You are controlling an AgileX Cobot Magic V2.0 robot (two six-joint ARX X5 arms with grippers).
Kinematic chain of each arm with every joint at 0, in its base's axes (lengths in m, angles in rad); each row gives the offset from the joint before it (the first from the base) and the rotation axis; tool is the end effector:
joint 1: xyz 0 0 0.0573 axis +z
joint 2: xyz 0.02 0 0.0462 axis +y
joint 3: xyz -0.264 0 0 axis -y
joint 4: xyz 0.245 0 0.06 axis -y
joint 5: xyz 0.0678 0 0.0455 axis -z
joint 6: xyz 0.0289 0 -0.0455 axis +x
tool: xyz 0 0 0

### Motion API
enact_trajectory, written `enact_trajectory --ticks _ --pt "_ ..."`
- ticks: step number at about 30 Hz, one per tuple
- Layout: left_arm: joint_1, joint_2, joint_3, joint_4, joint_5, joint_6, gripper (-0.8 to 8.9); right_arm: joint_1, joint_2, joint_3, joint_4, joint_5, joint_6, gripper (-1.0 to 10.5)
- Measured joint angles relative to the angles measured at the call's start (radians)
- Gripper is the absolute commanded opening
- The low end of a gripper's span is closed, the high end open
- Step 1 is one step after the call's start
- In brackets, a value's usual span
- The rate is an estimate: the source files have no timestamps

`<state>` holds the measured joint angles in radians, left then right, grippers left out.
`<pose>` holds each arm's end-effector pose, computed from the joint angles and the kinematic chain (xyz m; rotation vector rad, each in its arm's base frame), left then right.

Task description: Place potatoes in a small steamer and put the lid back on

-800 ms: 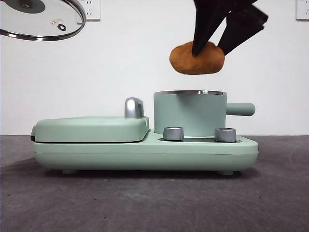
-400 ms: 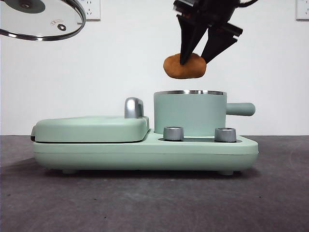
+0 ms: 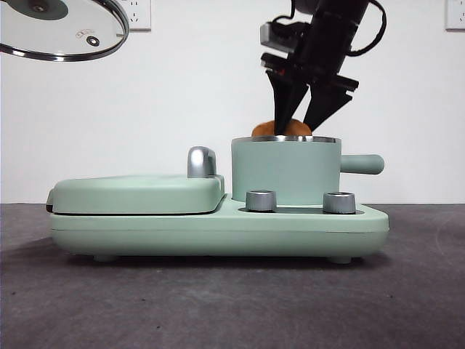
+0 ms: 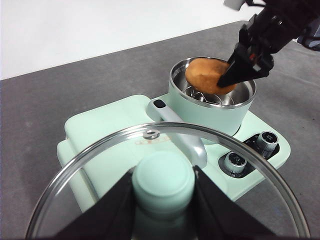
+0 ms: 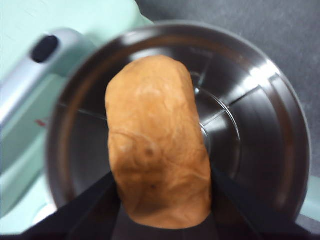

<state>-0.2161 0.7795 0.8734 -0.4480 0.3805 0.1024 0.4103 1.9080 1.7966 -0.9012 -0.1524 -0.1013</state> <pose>0.1533 -0.0446 0.3390 0.0688 0.3275 -0.6079 0.3729 0.1670 0.3033 -0.2219 0.9908 0.5650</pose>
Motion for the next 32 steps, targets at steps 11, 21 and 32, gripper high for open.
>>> enact_trajectory --ticks 11,21,32 --pt "0.000 0.000 0.000 0.000 0.000 0.000 0.15 0.000 0.047 0.000 -0.003 0.022 -0.007 3.2" --pt "0.000 0.000 0.000 0.000 0.012 -0.003 0.15 -0.004 -0.134 0.002 0.024 -0.002 -0.033 2.9" --pt "0.000 0.000 0.000 0.000 0.015 -0.003 0.15 -0.066 -0.745 -0.438 0.097 -0.003 -0.033 2.7"
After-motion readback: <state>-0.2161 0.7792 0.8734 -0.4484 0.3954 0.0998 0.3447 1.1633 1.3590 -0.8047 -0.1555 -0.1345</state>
